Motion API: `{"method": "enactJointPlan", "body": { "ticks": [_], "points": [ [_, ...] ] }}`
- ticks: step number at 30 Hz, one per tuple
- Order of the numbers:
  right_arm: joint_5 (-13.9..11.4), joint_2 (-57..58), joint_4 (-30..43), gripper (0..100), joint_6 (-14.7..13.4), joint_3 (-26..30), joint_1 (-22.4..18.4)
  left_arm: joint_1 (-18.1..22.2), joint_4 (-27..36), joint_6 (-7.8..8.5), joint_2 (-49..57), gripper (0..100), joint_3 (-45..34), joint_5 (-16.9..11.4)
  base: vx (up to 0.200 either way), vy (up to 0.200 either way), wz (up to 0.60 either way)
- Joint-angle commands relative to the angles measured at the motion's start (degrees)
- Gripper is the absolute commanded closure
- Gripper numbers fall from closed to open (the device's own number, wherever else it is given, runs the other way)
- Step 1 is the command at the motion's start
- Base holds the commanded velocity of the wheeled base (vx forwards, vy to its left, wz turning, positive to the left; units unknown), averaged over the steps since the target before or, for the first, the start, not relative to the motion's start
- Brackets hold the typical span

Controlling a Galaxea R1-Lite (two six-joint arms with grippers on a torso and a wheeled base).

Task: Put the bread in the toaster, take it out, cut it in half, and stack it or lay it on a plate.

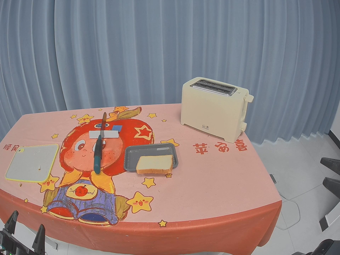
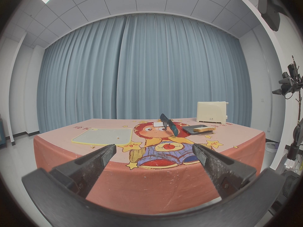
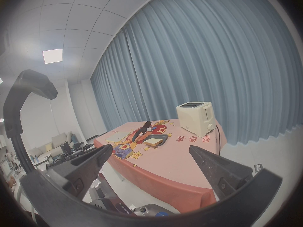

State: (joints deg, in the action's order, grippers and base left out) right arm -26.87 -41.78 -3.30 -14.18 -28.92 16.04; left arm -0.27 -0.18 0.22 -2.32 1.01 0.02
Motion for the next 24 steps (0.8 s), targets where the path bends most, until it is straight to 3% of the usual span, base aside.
{"method": "enactJointPlan", "body": {
  "ticks": [1, 6, 12, 24],
  "points": [
    [0.06, -5.42, -0.04, 0, 0.03, -1.32, 3.29, 0.00, 0.01, 0.04, -0.06, 0, -1.01, -0.02, 0.000, 0.000, 0.00],
    [1.56, -5.16, 0.05, 0, 1.52, -1.14, 7.95, 0.00, 0.01, 0.04, -0.06, 0, -1.01, -0.02, 0.000, 0.000, 0.00],
    [11.22, -5.07, -0.30, 0, 1.52, -1.14, 13.75, 0.00, -0.08, 0.04, -0.06, 0, -1.01, 0.06, 0.000, 0.000, 0.00],
    [12.19, -5.86, 0.23, 0, 1.35, 0.44, 14.72, 0.00, 0.01, 0.04, -0.06, 0, -1.01, 0.06, 0.000, 0.000, 0.00]
  ]
}}
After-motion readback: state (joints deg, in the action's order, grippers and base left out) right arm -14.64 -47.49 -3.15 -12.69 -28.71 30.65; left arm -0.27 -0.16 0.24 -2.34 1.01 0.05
